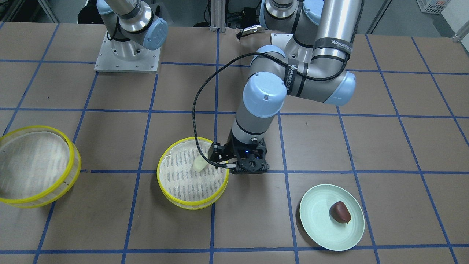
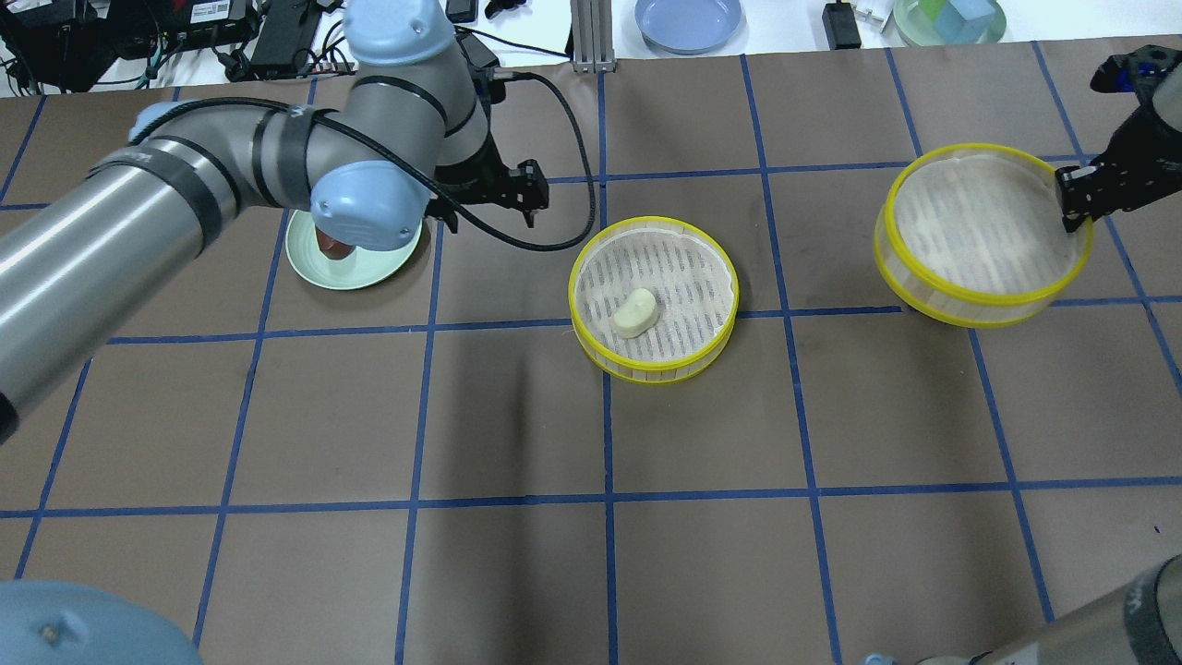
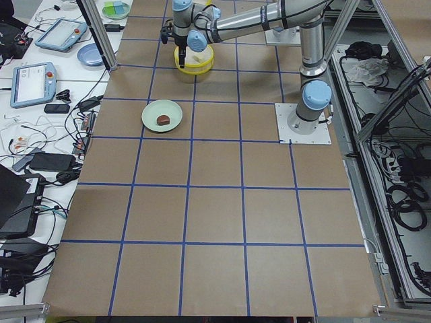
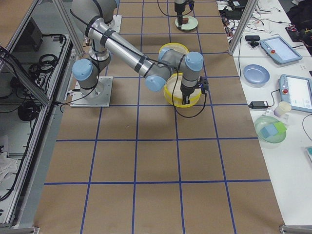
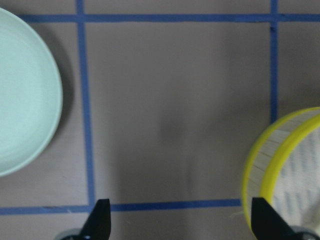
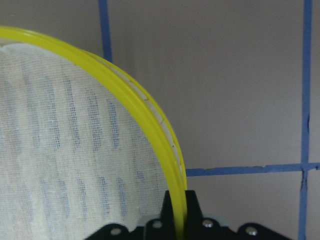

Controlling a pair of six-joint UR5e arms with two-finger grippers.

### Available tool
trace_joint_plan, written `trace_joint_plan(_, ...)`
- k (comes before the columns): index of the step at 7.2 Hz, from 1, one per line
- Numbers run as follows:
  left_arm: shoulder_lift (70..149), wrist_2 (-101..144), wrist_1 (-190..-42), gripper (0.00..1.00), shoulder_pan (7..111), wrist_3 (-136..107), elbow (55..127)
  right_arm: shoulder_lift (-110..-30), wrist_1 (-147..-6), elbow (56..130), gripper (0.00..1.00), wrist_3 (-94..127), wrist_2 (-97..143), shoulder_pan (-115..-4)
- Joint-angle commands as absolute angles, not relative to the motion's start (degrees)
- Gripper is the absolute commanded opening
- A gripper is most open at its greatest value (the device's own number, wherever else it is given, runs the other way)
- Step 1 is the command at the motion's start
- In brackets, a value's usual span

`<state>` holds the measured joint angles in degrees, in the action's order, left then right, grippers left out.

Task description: Stack buns with steamer

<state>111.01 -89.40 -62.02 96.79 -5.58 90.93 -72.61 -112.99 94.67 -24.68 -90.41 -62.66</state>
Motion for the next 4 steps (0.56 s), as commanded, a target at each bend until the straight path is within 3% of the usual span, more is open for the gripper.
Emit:
trace_joint_plan(1,110.7,-89.9,-62.2,1.00,86.3,8.8,90.8,-75.8,-112.1,97.4,0.00,-13.6,-90.0,-71.6)
trace_joint_plan(4,114.0,-90.0,-58.6,1.00,79.6,11.5,91.4,-77.3,-111.5,99.0,0.00,10.5,-90.0,-87.3)
